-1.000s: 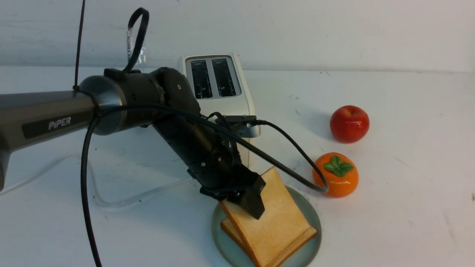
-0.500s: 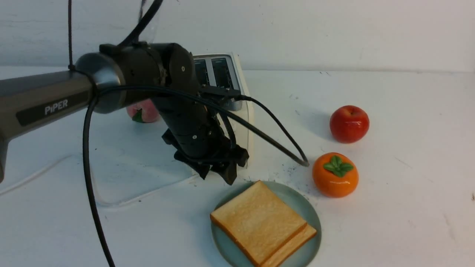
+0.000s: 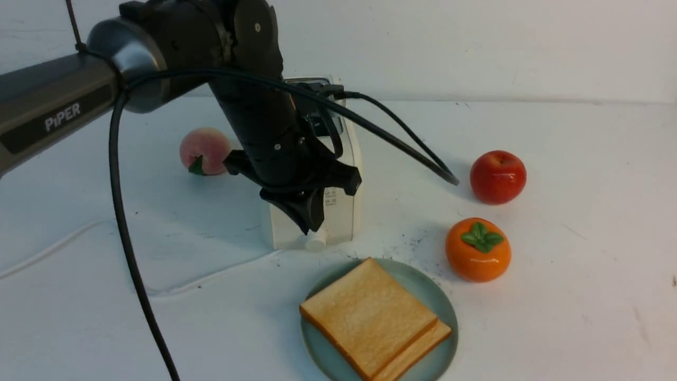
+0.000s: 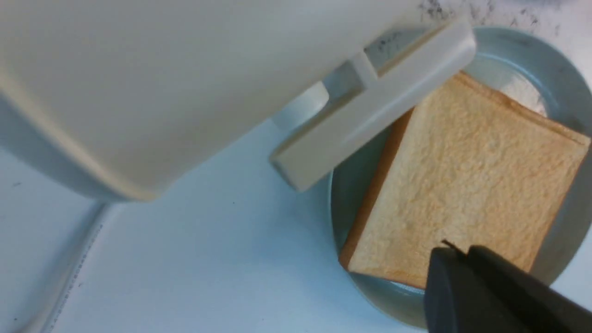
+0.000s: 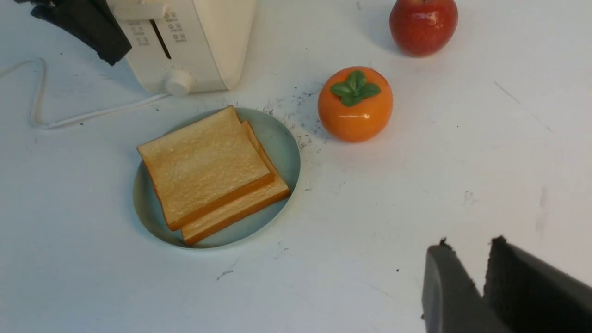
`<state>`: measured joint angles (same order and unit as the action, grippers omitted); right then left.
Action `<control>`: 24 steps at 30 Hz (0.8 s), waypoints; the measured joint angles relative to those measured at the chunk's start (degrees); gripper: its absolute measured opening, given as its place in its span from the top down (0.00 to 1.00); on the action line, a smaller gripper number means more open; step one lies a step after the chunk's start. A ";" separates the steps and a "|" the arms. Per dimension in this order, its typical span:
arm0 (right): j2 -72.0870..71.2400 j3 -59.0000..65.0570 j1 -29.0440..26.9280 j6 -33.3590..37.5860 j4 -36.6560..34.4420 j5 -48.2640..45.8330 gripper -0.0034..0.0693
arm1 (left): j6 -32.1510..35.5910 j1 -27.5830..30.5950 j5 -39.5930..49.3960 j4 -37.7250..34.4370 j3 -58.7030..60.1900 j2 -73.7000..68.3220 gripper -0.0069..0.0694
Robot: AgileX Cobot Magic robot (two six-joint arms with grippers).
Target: Take toasted bread from bread machine on white table place on plate.
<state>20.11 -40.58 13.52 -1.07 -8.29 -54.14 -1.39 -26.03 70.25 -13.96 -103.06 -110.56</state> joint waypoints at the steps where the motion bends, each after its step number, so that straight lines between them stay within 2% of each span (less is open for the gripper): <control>1: 0.00 0.00 0.00 0.00 0.00 0.00 0.76 | 0.00 0.00 0.00 0.04 -0.33 0.48 0.93; 7: 0.00 0.00 0.00 0.00 0.10 -2.21 0.76 | -0.07 0.00 0.50 0.67 -0.68 4.89 0.93; 16: 0.00 0.00 0.00 -0.07 -0.23 -12.73 0.76 | -0.32 0.00 1.30 0.69 -0.77 15.16 0.93; 24: 0.00 0.00 0.00 -0.06 -0.44 -10.87 0.76 | -0.44 0.00 1.62 0.69 -0.84 23.31 0.93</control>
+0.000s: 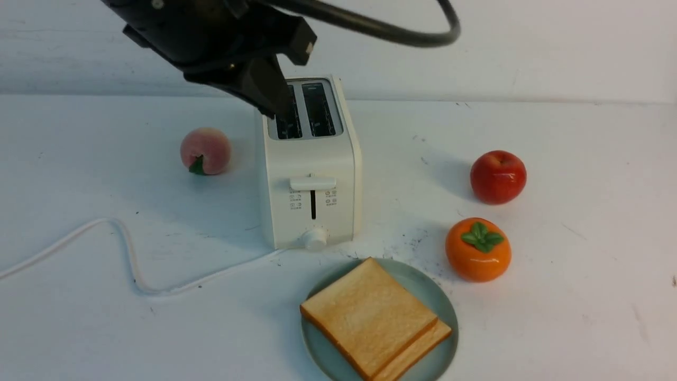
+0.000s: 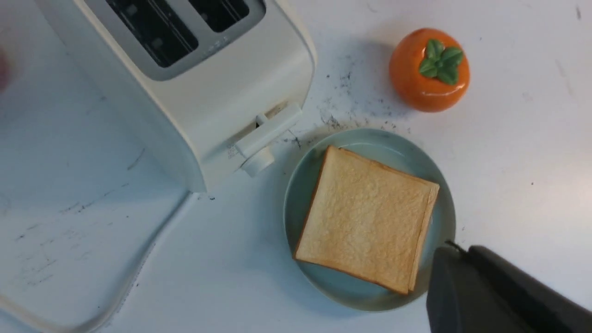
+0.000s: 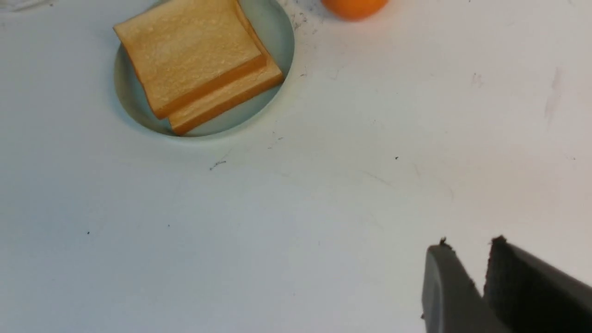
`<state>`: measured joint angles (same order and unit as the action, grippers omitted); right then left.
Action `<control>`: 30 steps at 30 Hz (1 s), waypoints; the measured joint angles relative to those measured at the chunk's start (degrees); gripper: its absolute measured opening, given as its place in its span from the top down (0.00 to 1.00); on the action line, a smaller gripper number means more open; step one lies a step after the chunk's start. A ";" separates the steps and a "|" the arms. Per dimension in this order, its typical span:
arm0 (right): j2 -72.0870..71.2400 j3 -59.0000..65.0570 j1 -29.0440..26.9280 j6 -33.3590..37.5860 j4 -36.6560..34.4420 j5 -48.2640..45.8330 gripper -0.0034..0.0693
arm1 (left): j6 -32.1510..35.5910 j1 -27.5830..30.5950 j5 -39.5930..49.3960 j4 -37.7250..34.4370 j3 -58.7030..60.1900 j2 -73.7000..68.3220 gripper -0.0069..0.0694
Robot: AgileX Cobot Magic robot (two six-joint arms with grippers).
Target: Take toasted bread from bread machine on white table place on plate.
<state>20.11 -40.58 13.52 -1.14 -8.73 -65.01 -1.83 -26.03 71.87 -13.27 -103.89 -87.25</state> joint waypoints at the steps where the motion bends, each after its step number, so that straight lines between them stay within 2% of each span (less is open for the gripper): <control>1: 0.00 0.00 0.00 0.00 0.00 0.83 0.77 | 0.00 0.00 0.00 0.00 0.00 0.46 0.93; 3: 0.00 0.14 0.00 0.00 0.00 3.43 0.80 | 0.00 0.00 0.00 0.06 0.00 1.23 0.93; 6: 0.00 1.93 0.00 0.00 0.00 8.30 0.92 | 0.00 0.00 0.00 0.51 0.00 1.66 0.93; 7: 0.00 1.93 0.00 0.00 0.00 8.30 0.93 | 0.00 0.00 0.00 0.51 0.00 1.74 0.93; 9: 0.00 5.54 0.00 0.00 0.14 14.60 0.98 | -0.04 0.00 0.00 0.79 0.00 2.10 0.93; 12: 0.00 10.88 0.00 0.00 0.38 23.70 0.98 | -0.04 0.00 0.00 1.15 0.00 2.72 0.93; 13: 0.00 11.24 0.00 0.00 0.38 23.70 0.98 | -0.04 0.00 0.00 1.14 0.00 2.86 0.93; 14: 0.00 14.32 0.00 0.00 0.43 29.29 0.98 | -0.04 0.00 0.00 1.82 0.00 3.15 0.93; 18: 0.00 19.10 0.00 0.00 0.43 39.36 0.97 | -0.04 0.00 0.00 3.82 0.00 3.26 0.93; 21: 0.00 20.99 0.00 0.00 0.43 42.80 0.97 | -0.04 0.00 0.00 5.11 0.00 3.26 0.93; 30: 0.00 21.34 0.00 0.00 0.43 43.08 0.97 | -0.04 0.00 0.00 6.45 0.00 3.26 0.93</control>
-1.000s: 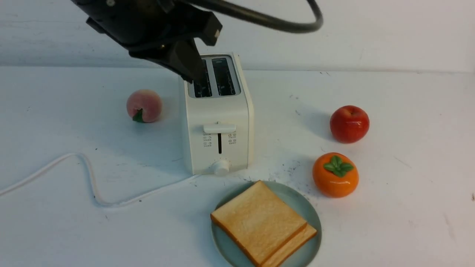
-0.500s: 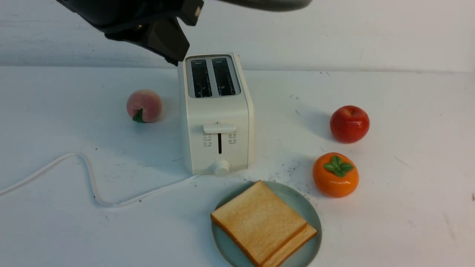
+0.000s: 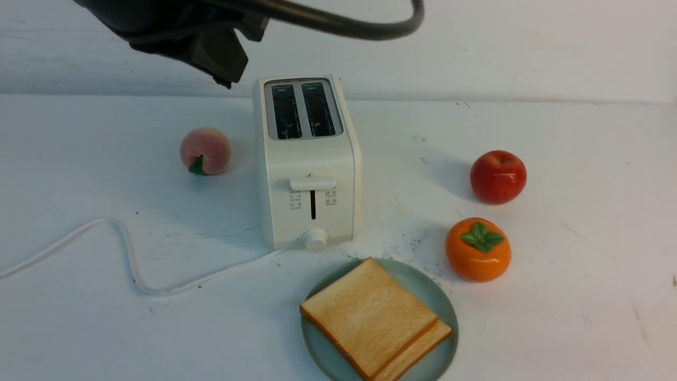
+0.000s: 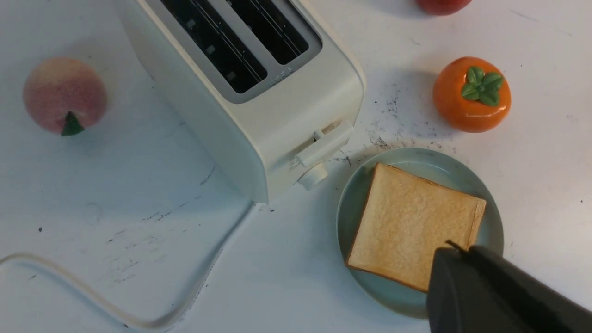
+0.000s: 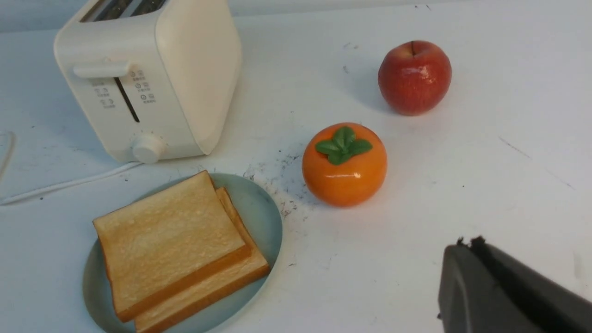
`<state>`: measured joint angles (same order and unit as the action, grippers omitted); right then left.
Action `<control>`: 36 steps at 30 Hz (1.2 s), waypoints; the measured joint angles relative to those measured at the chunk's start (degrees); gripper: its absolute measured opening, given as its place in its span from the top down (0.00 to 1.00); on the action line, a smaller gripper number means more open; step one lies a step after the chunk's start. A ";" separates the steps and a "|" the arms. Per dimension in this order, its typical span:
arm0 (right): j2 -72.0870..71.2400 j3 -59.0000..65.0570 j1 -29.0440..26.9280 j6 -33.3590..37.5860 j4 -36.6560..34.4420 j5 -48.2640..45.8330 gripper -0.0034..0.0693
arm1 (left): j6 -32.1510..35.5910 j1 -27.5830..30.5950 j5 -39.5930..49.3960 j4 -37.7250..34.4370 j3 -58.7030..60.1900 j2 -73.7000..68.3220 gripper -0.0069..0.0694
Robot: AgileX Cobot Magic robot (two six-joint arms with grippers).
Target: Take toasted bread from bread machine on white table place on plate.
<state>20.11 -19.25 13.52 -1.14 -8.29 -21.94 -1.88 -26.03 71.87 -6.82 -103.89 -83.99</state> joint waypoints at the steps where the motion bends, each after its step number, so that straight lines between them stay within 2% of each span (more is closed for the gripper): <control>1: 0.00 0.00 0.00 0.00 0.00 0.06 0.96 | 0.00 0.00 0.00 0.00 0.00 0.00 0.93; 25: -0.83 1.94 0.00 0.00 0.20 0.31 0.94 | -0.18 0.00 0.00 -0.89 0.00 -0.10 0.93; 32: -5.77 6.99 -0.31 0.00 6.42 0.30 0.93 | -0.18 0.00 0.00 -0.89 0.00 -0.10 0.92; 36: -9.04 9.73 -3.00 0.00 8.76 -0.22 0.92 | -0.18 0.00 0.00 -0.91 0.00 -0.17 0.92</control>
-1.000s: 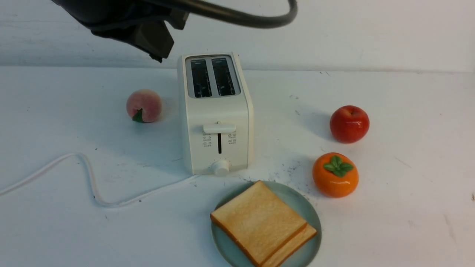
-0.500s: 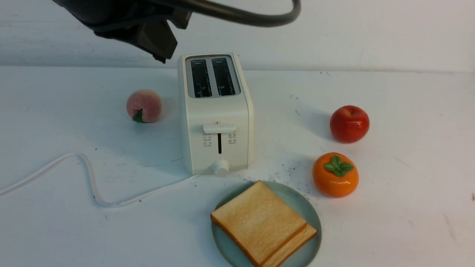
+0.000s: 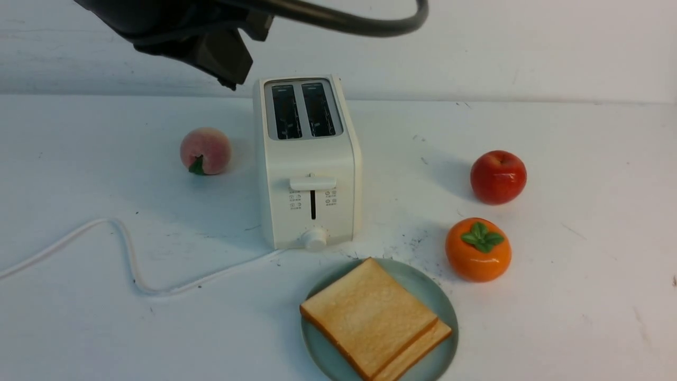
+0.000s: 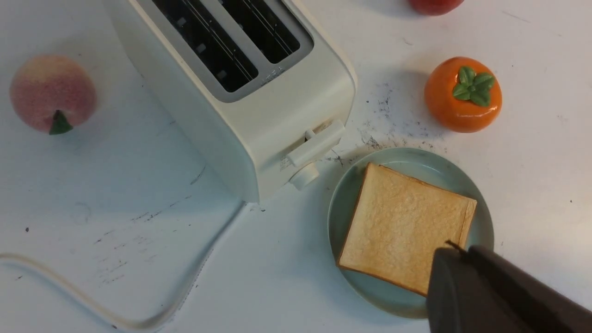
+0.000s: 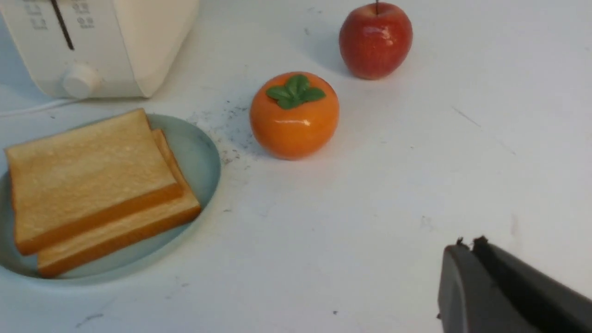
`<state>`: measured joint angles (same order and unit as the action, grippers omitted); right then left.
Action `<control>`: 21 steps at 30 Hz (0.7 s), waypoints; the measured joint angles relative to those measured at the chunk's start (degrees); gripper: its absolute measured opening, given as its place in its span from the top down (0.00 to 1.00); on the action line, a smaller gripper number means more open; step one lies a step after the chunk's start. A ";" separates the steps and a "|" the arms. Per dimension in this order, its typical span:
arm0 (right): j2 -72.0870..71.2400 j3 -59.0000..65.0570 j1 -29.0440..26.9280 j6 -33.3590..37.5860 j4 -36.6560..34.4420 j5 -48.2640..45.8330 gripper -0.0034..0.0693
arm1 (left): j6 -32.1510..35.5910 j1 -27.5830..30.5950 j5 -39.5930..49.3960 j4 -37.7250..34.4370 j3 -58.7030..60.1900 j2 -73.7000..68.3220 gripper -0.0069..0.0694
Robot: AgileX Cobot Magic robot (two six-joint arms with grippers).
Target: Take toasted bread from bread machine on white table place on plate.
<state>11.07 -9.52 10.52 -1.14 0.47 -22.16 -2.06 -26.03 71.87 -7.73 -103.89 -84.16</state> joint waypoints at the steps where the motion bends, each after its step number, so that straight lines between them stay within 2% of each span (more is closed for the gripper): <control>1: -2.12 0.81 -1.94 0.00 0.32 -0.23 0.92 | 0.00 0.00 0.00 0.00 0.00 0.00 0.91; 13: -11.64 9.35 -9.73 0.00 0.90 -0.90 0.90 | 0.00 0.00 0.00 0.00 0.00 0.00 0.91; 21: -11.64 10.22 -10.24 0.00 -1.04 -0.26 0.89 | 0.00 0.00 0.00 -0.14 0.00 0.71 0.91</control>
<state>-0.57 0.70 0.28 -1.14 -0.57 -22.42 -2.06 -26.03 71.87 -7.87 -103.89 -83.45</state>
